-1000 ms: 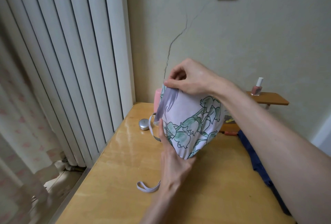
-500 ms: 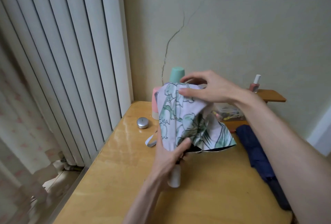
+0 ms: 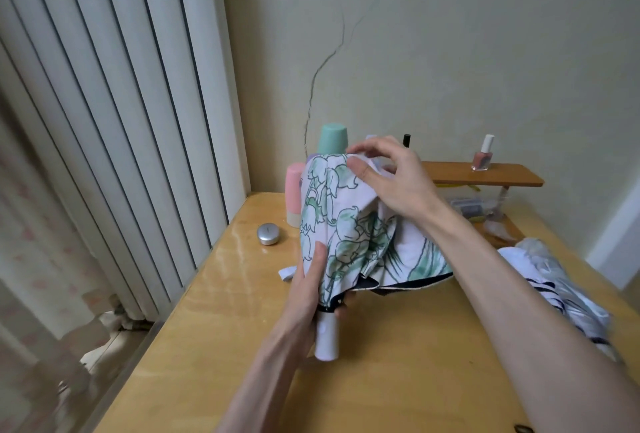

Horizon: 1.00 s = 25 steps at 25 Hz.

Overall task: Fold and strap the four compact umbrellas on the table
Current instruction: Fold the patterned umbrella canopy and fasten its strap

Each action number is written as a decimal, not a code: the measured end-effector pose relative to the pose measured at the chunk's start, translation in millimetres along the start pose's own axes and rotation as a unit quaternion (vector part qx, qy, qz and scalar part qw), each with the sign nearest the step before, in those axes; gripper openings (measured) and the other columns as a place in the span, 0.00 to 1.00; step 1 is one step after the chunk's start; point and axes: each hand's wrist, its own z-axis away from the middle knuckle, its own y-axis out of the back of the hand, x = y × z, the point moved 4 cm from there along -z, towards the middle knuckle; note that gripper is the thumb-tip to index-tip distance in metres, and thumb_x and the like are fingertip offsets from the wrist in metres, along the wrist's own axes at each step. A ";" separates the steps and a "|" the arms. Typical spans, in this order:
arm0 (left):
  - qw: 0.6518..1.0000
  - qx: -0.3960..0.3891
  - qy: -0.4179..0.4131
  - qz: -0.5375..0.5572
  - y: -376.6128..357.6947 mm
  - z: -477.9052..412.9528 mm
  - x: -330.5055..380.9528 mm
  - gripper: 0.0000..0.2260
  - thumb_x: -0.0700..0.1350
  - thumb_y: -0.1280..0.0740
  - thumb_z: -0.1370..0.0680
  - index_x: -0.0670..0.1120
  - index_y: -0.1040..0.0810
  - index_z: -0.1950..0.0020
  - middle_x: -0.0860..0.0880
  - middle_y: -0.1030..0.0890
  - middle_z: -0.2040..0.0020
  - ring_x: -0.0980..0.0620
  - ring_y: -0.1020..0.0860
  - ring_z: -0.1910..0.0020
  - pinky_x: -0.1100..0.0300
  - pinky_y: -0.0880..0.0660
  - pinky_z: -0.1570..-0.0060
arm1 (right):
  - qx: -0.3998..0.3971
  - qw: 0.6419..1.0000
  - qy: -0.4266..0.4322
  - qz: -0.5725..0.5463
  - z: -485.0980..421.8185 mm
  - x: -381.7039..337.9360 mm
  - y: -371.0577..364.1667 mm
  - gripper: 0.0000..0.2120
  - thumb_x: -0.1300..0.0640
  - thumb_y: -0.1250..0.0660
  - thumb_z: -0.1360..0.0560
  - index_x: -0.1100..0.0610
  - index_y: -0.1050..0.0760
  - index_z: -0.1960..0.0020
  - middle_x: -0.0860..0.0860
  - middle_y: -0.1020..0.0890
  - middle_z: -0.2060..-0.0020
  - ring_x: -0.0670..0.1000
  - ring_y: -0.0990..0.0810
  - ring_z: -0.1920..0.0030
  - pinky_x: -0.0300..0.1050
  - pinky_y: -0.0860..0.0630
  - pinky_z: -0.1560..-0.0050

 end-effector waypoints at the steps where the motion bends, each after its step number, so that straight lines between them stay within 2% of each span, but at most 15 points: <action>1: 1.000 0.003 -0.004 0.007 0.9 -0.2 1.5 0.47 0.76 0.27 0.34 0.46 0.27 0.26 0.38 0.17 0.53 0.47 0.22 0.67 0.59 0.27 0.74 | -0.025 1.000 -0.013 0.002 8.3 -2.7 1.3 0.21 0.44 0.25 0.25 0.46 0.21 0.34 0.47 0.24 0.37 0.43 0.24 0.37 0.38 0.29 0.40; 2: 1.000 0.008 -0.010 0.016 2.1 -1.4 3.1 0.45 0.75 0.27 0.32 0.46 0.27 0.25 0.38 0.17 0.53 0.46 0.21 0.66 0.59 0.27 0.75 | -0.059 0.998 -0.028 0.009 18.6 -2.6 3.8 0.29 0.43 0.24 0.27 0.44 0.26 0.28 0.46 0.27 0.32 0.43 0.27 0.32 0.37 0.30 0.37; 4: 0.999 0.019 -0.022 0.036 7.0 -3.9 7.2 0.37 0.71 0.32 0.23 0.45 0.27 0.25 0.38 0.16 0.51 0.45 0.20 0.66 0.61 0.29 0.78 | -0.129 0.990 -0.025 0.049 43.6 2.9 7.5 0.37 0.47 0.19 0.28 0.38 0.31 0.24 0.42 0.34 0.25 0.41 0.34 0.25 0.37 0.38 0.29; 6: 0.998 0.028 -0.030 0.051 11.2 -5.0 12.9 0.32 0.67 0.35 0.20 0.45 0.25 0.26 0.37 0.15 0.49 0.45 0.19 0.66 0.62 0.31 0.79 | -0.164 0.982 -0.006 0.089 66.0 15.1 2.0 0.36 0.52 0.18 0.29 0.37 0.29 0.26 0.39 0.37 0.25 0.36 0.39 0.23 0.32 0.44 0.28; 7: 0.997 0.032 -0.029 0.057 12.6 -5.3 14.9 0.31 0.66 0.36 0.19 0.45 0.24 0.26 0.37 0.14 0.48 0.45 0.18 0.65 0.62 0.32 0.79 | -0.159 0.982 -0.004 0.099 73.7 21.7 -4.9 0.33 0.52 0.18 0.30 0.37 0.27 0.29 0.39 0.36 0.26 0.36 0.39 0.24 0.32 0.44 0.29; 9: 0.997 0.031 -0.033 0.061 13.1 -3.9 18.8 0.30 0.66 0.35 0.20 0.45 0.24 0.27 0.36 0.14 0.46 0.44 0.17 0.64 0.62 0.32 0.79 | -0.101 0.985 0.014 0.137 81.3 34.3 -19.0 0.25 0.50 0.19 0.30 0.41 0.21 0.35 0.41 0.31 0.31 0.42 0.32 0.28 0.43 0.37 0.27; 11: 0.997 0.036 -0.049 0.047 11.4 -1.6 21.6 0.31 0.65 0.33 0.21 0.47 0.26 0.26 0.38 0.14 0.48 0.44 0.17 0.64 0.62 0.31 0.78 | -0.017 0.979 0.066 0.192 84.9 36.8 -30.0 0.16 0.52 0.21 0.30 0.49 0.17 0.43 0.44 0.26 0.40 0.48 0.27 0.36 0.56 0.29 0.33; 12: 0.996 0.044 -0.060 0.041 10.2 -0.5 22.7 0.31 0.65 0.31 0.23 0.48 0.26 0.26 0.40 0.14 0.51 0.46 0.19 0.66 0.61 0.31 0.77 | 0.024 0.972 0.093 0.214 85.8 36.4 -33.0 0.12 0.55 0.22 0.30 0.51 0.16 0.47 0.46 0.24 0.43 0.49 0.26 0.40 0.55 0.27 0.37; 14: 0.995 0.057 -0.076 0.042 7.2 1.2 24.1 0.31 0.64 0.29 0.26 0.50 0.26 0.27 0.43 0.17 0.56 0.48 0.22 0.67 0.61 0.31 0.77 | 0.088 0.959 0.141 0.232 90.3 33.9 -35.0 0.08 0.60 0.22 0.30 0.55 0.15 0.51 0.50 0.23 0.47 0.50 0.24 0.44 0.47 0.26 0.42; 16: 0.993 0.061 -0.080 0.063 6.9 1.1 24.8 0.30 0.62 0.28 0.25 0.51 0.27 0.27 0.46 0.18 0.55 0.50 0.24 0.66 0.61 0.32 0.77 | 0.146 0.972 0.119 0.145 96.2 35.5 -28.6 0.08 0.65 0.23 0.28 0.55 0.15 0.51 0.50 0.21 0.50 0.47 0.22 0.49 0.40 0.25 0.45; 17: 0.992 0.067 -0.081 0.073 9.3 0.6 25.5 0.29 0.61 0.28 0.24 0.52 0.27 0.27 0.48 0.18 0.55 0.52 0.25 0.66 0.61 0.32 0.77 | 0.176 0.981 0.069 0.048 96.9 40.0 -21.1 0.10 0.68 0.24 0.26 0.54 0.15 0.51 0.50 0.18 0.51 0.46 0.20 0.51 0.40 0.23 0.47; 19: 0.990 0.088 -0.088 0.069 17.7 -0.9 28.0 0.25 0.59 0.28 0.22 0.54 0.26 0.27 0.49 0.18 0.53 0.53 0.25 0.66 0.61 0.32 0.76 | 0.199 0.972 -0.034 -0.120 96.2 52.5 -5.9 0.15 0.72 0.28 0.23 0.53 0.16 0.48 0.51 0.14 0.51 0.48 0.15 0.48 0.46 0.18 0.45; 21: 0.988 0.105 -0.101 0.053 23.8 -1.9 29.9 0.22 0.58 0.29 0.20 0.56 0.26 0.28 0.49 0.18 0.52 0.52 0.25 0.66 0.61 0.31 0.75 | 0.094 0.988 -0.049 -0.110 96.4 54.4 -0.3 0.21 0.74 0.29 0.24 0.52 0.18 0.40 0.47 0.15 0.42 0.48 0.17 0.38 0.48 0.20 0.35; 23: 0.986 0.120 -0.108 0.039 26.3 -2.6 31.1 0.20 0.57 0.29 0.19 0.57 0.26 0.29 0.49 0.17 0.51 0.52 0.24 0.66 0.60 0.29 0.74 | -0.043 0.998 -0.024 -0.037 99.7 47.2 -8.7 0.31 0.71 0.26 0.27 0.48 0.24 0.30 0.43 0.21 0.33 0.44 0.25 0.29 0.43 0.28 0.29; 25: 0.985 0.127 -0.110 0.027 27.2 -3.7 30.2 0.19 0.56 0.28 0.19 0.58 0.26 0.29 0.50 0.17 0.51 0.53 0.24 0.66 0.59 0.28 0.73 | -0.064 0.998 -0.001 0.002 100.9 44.8 -17.2 0.31 0.66 0.23 0.27 0.47 0.26 0.30 0.44 0.23 0.34 0.43 0.27 0.29 0.36 0.34 0.28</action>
